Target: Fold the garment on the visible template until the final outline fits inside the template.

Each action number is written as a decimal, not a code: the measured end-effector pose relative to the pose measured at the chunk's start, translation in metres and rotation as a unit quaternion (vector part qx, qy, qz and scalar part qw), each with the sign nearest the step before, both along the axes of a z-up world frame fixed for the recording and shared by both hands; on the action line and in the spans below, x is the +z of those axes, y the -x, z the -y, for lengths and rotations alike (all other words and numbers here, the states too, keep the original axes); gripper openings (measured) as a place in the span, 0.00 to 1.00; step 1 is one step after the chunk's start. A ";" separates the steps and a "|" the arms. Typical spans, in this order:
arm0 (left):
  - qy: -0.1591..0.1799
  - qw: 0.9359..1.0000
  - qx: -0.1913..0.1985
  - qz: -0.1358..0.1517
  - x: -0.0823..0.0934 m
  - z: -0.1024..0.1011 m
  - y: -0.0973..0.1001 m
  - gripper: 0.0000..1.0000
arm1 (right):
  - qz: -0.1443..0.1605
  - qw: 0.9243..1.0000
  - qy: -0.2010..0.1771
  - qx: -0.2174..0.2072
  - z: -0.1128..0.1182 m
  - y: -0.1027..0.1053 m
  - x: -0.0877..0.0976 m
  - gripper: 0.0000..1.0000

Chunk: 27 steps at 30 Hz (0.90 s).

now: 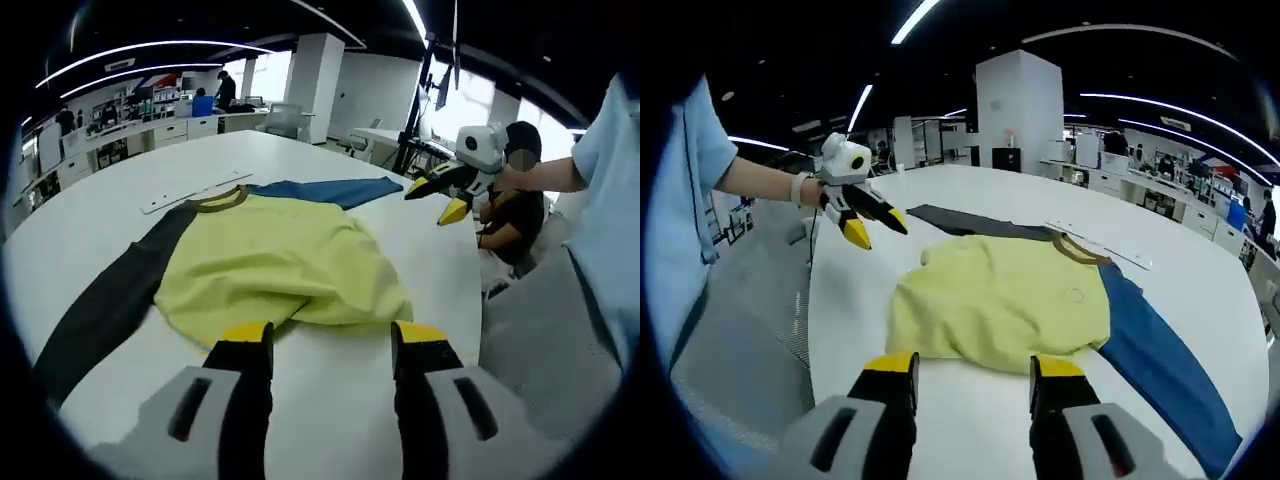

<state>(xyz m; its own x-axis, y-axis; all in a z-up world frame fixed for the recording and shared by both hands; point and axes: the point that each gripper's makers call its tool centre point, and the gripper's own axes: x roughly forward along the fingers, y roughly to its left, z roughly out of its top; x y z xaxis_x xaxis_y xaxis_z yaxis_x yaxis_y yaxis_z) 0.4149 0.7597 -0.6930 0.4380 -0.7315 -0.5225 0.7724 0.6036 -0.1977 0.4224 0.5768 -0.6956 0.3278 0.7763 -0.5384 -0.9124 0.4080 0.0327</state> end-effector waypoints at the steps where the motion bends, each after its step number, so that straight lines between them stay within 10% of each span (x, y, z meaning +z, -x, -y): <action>1: 0.003 1.000 0.001 0.000 -0.001 0.001 0.002 0.42 | 0.001 1.000 0.010 0.008 -0.002 0.001 -0.005 0.41; 12: 0.028 0.999 0.017 -0.001 0.005 -0.003 0.027 0.38 | 0.037 0.992 0.078 0.092 -0.031 0.014 -0.042 0.30; 21: 0.051 0.997 0.057 0.002 0.012 -0.019 0.036 0.36 | 0.170 0.959 0.128 0.190 -0.071 0.028 -0.042 0.29; 27: 0.054 0.996 0.071 0.004 0.015 -0.027 0.041 0.35 | 0.174 0.946 0.156 0.226 -0.076 0.031 -0.060 0.26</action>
